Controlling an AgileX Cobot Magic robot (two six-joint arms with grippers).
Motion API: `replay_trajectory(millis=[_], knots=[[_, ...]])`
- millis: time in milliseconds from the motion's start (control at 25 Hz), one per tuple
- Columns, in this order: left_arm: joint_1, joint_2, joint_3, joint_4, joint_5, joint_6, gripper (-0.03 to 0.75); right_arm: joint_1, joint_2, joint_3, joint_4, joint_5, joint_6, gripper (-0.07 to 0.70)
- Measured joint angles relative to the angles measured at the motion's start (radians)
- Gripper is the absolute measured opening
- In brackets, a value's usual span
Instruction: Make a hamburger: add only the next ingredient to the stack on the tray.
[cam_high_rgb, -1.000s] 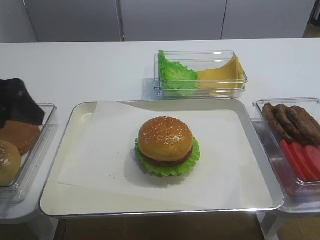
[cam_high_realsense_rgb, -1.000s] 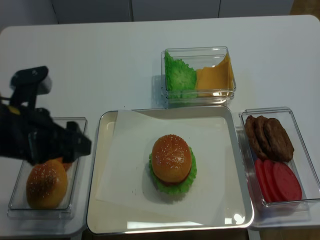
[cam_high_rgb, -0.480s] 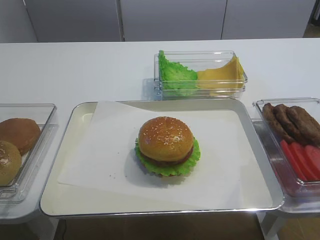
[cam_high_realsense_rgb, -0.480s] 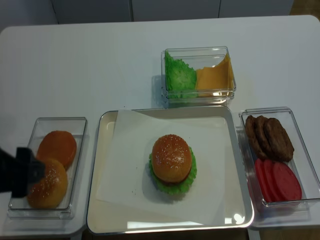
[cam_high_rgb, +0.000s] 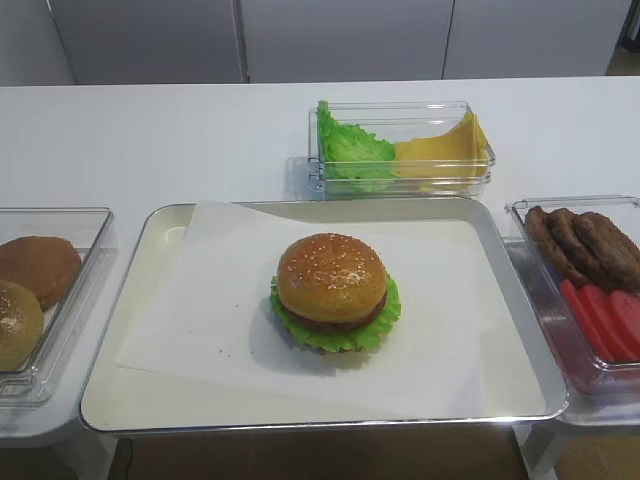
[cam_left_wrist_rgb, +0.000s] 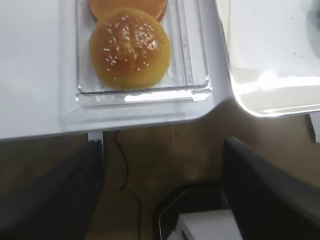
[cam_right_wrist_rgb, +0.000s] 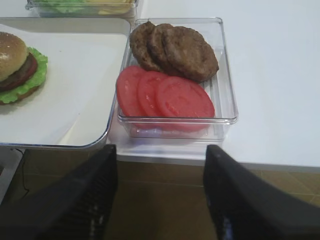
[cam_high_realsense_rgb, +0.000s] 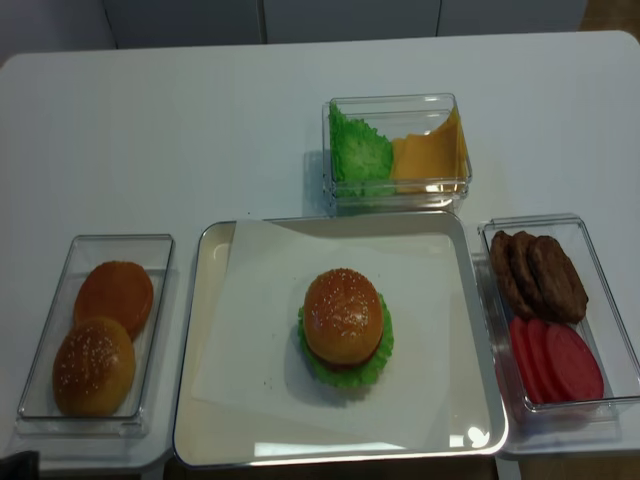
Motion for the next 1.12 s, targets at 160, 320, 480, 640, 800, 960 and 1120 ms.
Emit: replay_trajectory(millis=[160, 320, 480, 640, 800, 960, 1120], knots=[[0.0, -0.163, 0.004, 0.016, 0.003, -0.002, 0.536, 0.0, 0.0, 0.0, 0.0, 0.0, 0.0, 0.431], [0.0, -0.278, 0.008, 0.016, 0.01, -0.002, 0.535, 0.0, 0.0, 0.0, 0.0, 0.0, -0.002, 0.431], [0.0, -0.353, 0.008, 0.02, 0.015, 0.01, 0.535, 0.0, 0.0, 0.0, 0.0, 0.0, -0.002, 0.431], [0.0, -0.406, 0.008, 0.021, 0.02, 0.034, 0.535, 0.0, 0.0, 0.0, 0.0, 0.0, -0.002, 0.431], [0.0, -0.427, 0.01, 0.028, 0.023, 0.058, 0.535, 0.0, 0.0, 0.0, 0.0, 0.0, -0.002, 0.432], [0.003, -0.43, 0.031, 0.043, 0.023, 0.058, 0.535, 0.0, 0.0, 0.0, 0.0, 0.0, -0.002, 0.431], [0.003, -0.43, 0.093, 0.043, 0.023, 0.06, 0.53, 0.0, 0.0, 0.0, 0.0, 0.0, -0.002, 0.432]])
